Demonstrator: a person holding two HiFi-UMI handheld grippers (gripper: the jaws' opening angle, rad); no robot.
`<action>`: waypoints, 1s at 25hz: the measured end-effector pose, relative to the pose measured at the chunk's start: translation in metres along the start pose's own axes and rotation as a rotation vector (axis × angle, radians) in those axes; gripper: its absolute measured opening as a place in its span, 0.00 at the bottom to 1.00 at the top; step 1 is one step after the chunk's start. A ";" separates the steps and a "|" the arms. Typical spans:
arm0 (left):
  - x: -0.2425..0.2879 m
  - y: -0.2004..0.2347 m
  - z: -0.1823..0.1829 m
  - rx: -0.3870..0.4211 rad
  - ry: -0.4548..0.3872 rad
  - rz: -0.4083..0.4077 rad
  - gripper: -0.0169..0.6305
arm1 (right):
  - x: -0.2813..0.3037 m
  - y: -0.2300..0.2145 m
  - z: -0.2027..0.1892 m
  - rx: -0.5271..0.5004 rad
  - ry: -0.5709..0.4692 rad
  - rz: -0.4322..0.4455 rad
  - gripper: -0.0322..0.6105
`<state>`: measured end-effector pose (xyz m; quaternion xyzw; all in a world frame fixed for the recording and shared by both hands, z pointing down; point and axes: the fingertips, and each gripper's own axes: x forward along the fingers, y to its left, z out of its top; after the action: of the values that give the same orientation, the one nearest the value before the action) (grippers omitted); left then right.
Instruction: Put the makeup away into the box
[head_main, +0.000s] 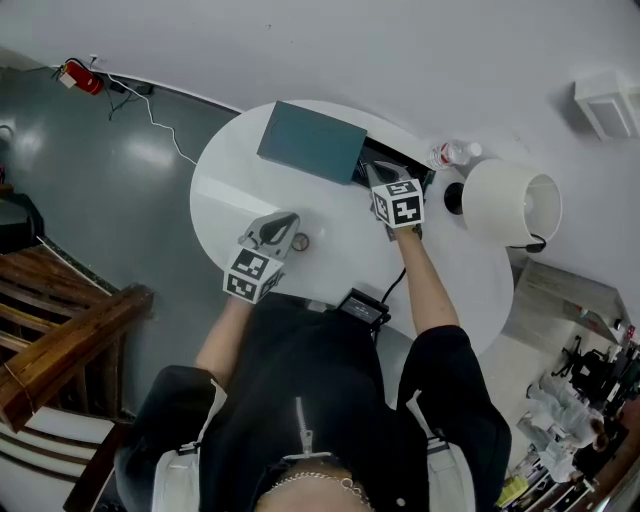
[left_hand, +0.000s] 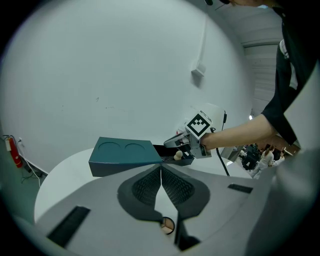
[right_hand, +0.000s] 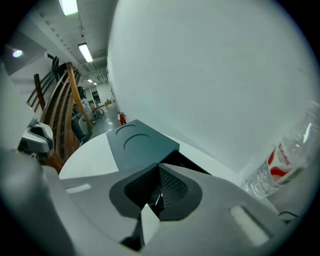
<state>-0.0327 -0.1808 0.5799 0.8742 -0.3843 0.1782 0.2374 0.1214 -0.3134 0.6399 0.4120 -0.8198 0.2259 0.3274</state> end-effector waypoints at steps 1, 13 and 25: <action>-0.002 -0.002 0.000 0.000 -0.005 0.002 0.05 | -0.004 0.004 0.000 -0.008 -0.011 0.005 0.06; -0.037 -0.026 -0.022 -0.009 -0.031 0.071 0.05 | -0.031 0.062 -0.017 -0.076 -0.042 0.108 0.06; -0.087 -0.043 -0.049 -0.051 -0.057 0.176 0.05 | -0.035 0.152 -0.056 -0.259 0.010 0.291 0.06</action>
<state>-0.0621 -0.0775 0.5653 0.8354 -0.4707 0.1634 0.2320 0.0318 -0.1743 0.6376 0.2423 -0.8914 0.1655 0.3455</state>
